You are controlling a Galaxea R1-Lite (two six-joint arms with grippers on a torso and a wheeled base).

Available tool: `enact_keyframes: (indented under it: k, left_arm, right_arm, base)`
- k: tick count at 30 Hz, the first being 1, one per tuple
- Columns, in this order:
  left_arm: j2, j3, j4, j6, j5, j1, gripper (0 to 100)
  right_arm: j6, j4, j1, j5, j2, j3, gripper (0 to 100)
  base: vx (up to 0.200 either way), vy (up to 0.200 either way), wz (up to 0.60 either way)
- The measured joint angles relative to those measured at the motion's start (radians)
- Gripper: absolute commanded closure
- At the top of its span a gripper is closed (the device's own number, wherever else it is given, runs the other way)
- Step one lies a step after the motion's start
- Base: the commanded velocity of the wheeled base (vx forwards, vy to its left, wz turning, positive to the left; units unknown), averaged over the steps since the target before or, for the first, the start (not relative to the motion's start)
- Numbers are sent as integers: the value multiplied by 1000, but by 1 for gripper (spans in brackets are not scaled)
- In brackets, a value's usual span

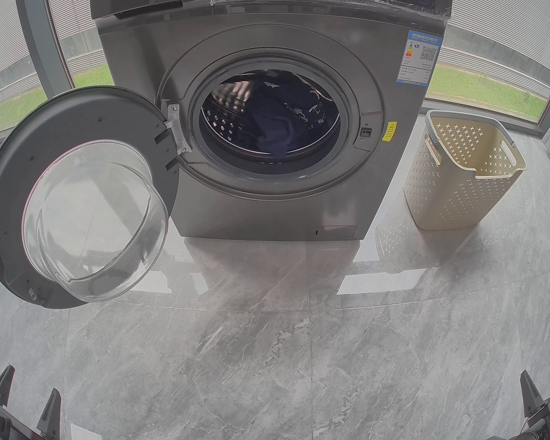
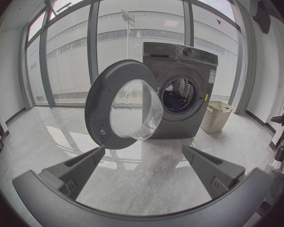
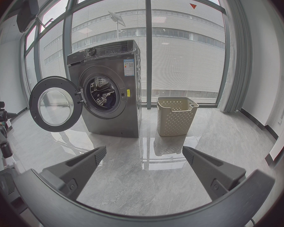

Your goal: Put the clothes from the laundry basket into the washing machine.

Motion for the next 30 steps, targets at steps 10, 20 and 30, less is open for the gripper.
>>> enact_keyframes:
  k: [10,20,30]
  left_arm:
    - [0,0,0,-1,0,0,0]
    - [0,0,0,-7,1,-1,0]
    - [2,0,1,-11,11,-2,0]
  right_arm:
    - [-1,0,-1,0,0,0,0]
    - [-1,0,-1,0,1,0,0]
    - [0,0,0,-2,1,0,0]
  base:
    - [0,140,0]
    - [0,200,0]
    - [0,140,0]
